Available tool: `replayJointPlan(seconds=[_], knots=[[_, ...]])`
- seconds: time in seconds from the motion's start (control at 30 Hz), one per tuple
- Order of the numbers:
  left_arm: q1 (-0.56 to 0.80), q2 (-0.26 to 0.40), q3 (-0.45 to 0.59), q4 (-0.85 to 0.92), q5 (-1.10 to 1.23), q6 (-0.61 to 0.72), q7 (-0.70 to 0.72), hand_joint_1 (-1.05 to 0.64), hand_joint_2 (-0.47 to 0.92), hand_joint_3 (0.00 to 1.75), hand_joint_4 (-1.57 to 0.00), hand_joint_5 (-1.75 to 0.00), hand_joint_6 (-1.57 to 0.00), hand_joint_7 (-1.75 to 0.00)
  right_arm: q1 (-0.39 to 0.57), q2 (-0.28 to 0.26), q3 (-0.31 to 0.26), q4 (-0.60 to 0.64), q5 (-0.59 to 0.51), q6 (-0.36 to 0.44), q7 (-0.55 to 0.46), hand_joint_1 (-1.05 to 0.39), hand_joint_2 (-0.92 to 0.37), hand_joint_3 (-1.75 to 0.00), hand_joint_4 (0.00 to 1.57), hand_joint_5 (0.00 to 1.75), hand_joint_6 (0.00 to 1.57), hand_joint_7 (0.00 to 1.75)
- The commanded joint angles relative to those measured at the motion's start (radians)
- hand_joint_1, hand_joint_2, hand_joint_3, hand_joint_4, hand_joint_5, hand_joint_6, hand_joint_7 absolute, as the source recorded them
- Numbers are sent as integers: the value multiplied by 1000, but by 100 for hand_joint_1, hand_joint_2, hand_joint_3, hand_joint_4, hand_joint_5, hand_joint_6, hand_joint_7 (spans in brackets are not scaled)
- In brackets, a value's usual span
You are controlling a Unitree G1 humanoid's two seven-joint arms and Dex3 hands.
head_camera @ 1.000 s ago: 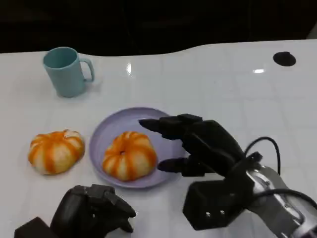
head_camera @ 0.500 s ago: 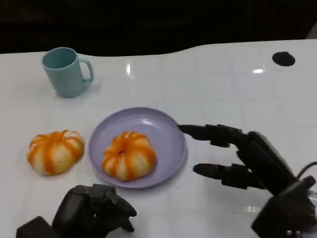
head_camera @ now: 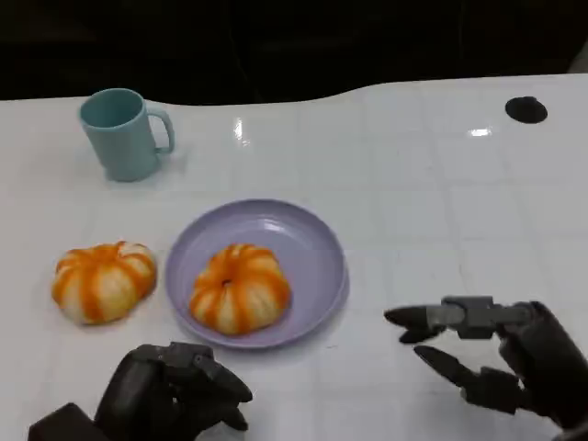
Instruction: Grasp the bread from the table and place it into the plate.
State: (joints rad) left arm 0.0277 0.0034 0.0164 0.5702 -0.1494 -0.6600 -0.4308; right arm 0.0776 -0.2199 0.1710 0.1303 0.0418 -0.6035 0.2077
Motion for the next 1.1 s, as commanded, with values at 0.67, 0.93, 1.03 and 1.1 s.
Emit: replayJointPlan(seconds=[0.67, 0.93, 1.03, 1.1], knots=[[44, 30, 2, -54, -16, -2, -8, -105, 89, 0, -125, -94, -134, -59, 74, 67, -49, -23, -45, 10, -2, -23, -68, -79, 74, 173, 74, 130], [40, 29, 1, -55, -23, 1, -13, -105, 89, 0, -125, -94, -134, -59, 73, 69, -56, -30, -43, 40, 9, -23, -65, -85, 75, 174, 74, 131], [39, 29, 1, -56, -21, 5, -11, -105, 89, 0, -125, -94, -134, -59, 69, 68, -58, -24, -54, 29, 6, -24, -65, -85, 75, 173, 74, 130], [39, 30, 0, -56, -19, 0, -9, -105, 89, 0, -125, -94, -134, -59, 68, 68, -58, -23, -51, 30, 8, -23, -65, -84, 75, 172, 74, 130]])
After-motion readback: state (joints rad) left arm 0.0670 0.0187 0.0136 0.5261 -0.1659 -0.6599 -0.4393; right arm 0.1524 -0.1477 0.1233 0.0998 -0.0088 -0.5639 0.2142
